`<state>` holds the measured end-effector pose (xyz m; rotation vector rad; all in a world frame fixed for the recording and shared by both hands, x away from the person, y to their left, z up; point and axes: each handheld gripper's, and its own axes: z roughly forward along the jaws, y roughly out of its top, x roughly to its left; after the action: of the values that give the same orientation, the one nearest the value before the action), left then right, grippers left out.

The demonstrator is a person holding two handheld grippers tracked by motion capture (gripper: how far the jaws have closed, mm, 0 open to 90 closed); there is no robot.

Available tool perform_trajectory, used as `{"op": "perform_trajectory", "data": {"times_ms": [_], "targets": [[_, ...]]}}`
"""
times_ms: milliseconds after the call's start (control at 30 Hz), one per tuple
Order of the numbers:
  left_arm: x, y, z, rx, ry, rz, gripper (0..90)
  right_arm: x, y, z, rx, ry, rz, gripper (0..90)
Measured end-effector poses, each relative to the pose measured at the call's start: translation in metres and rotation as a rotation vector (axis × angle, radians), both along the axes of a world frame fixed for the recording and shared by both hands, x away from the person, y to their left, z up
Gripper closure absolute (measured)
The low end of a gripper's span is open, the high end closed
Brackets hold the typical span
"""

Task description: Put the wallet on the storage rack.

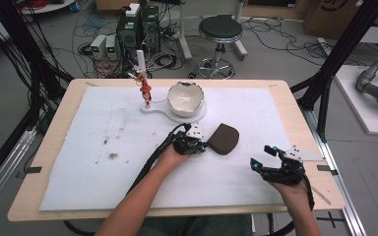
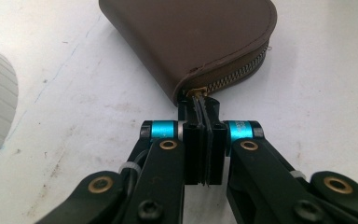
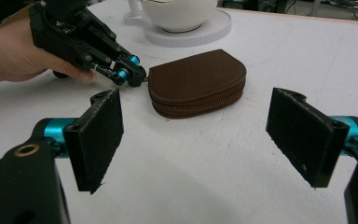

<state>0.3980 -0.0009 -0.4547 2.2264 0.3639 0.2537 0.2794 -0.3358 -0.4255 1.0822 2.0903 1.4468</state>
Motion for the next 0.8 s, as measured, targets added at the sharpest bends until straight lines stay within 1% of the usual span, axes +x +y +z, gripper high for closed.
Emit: {"op": "perform_trajectory", "data": {"times_ms": [67, 133, 167, 200, 233, 267, 300, 333, 367, 400, 433, 467, 500, 567, 600, 633, 667, 700, 733, 767, 800], "targets": [[0.0, 0.001, 0.001, -0.006, 0.0, -0.002, 88.4, 0.001, 0.0, 0.0, 0.001, -0.004, 0.0, 19.0], [0.0, 0.005, 0.007, -0.044, -0.002, 0.001, 88.4, 0.001, 0.0, -0.001, 0.002, 0.001, 0.001, 19.0], [0.0, 0.005, 0.007, -0.044, -0.002, 0.001, 88.4, 0.001, 0.0, -0.001, 0.002, 0.001, 0.001, 19.0], [0.0, 0.008, 0.012, -0.08, -0.005, 0.005, 88.4, 0.002, 0.0, -0.001, -0.002, -0.004, 0.004, 19.0], [0.0, 0.008, 0.012, -0.08, -0.005, 0.005, 88.4, 0.002, 0.0, -0.001, -0.002, -0.004, 0.004, 19.0], [-0.001, 0.011, 0.017, -0.115, -0.005, 0.007, 88.4, 0.001, 0.001, -0.001, -0.001, -0.001, 0.004, 19.1], [-0.001, 0.012, 0.02, -0.125, -0.006, 0.003, 88.4, 0.001, 0.001, -0.001, -0.001, 0.0, 0.005, 19.0], [-0.001, 0.012, 0.02, -0.125, -0.006, 0.003, 88.4, 0.001, 0.001, -0.001, -0.001, 0.0, 0.005, 19.0], [-0.003, 0.015, 0.024, -0.151, -0.012, 0.006, 88.4, 0.002, 0.001, -0.001, -0.004, -0.005, 0.007, 19.0], [-0.003, 0.015, 0.024, -0.151, -0.012, 0.006, 88.4, 0.001, 0.001, -0.001, -0.002, -0.002, 0.007, 19.0], [-0.003, 0.017, 0.029, -0.181, -0.014, 0.006, 88.4, 0.001, 0.002, -0.001, -0.002, -0.002, 0.006, 19.1], [-0.004, 0.018, 0.032, -0.187, -0.017, 0.007, 88.4, 0.001, 0.002, -0.001, -0.002, -0.003, 0.007, 19.0], [-0.004, 0.018, 0.032, -0.187, -0.017, 0.007, 88.4, 0.001, 0.002, -0.001, -0.001, -0.001, 0.006, 19.0], [-0.004, 0.02, 0.038, -0.192, -0.033, 0.012, 88.4, 0.001, 0.002, -0.001, -0.001, 0.0, 0.007, 19.0], [-0.004, 0.023, 0.045, -0.212, -0.038, 0.009, 88.4, 0.001, 0.002, -0.001, -0.003, -0.003, 0.008, 19.1], [-0.004, 0.023, 0.045, -0.212, -0.038, 0.009, 88.4, 0.001, 0.002, -0.001, -0.003, -0.003, 0.008, 19.1], [-0.004, 0.025, 0.053, -0.222, -0.056, 0.008, 88.4, 0.001, 0.003, -0.001, -0.001, -0.001, 0.008, 19.0], [-0.004, 0.025, 0.053, -0.222, -0.056, 0.008, 88.4, 0.001, 0.003, -0.001, -0.001, -0.001, 0.008, 19.0], [-0.004, 0.028, 0.059, -0.242, -0.059, 0.005, 88.4, 0.002, 0.003, -0.001, -0.002, 0.0, 0.009, 19.0], [-0.004, 0.028, 0.059, -0.242, -0.059, 0.005, 88.4, 0.002, 0.003, -0.001, -0.002, 0.0, 0.009, 19.0], [-0.004, 0.03, 0.066, -0.25, -0.068, 0.007, 88.4, 0.002, 0.003, -0.001, -0.003, 0.001, 0.008, 19.0]]}}
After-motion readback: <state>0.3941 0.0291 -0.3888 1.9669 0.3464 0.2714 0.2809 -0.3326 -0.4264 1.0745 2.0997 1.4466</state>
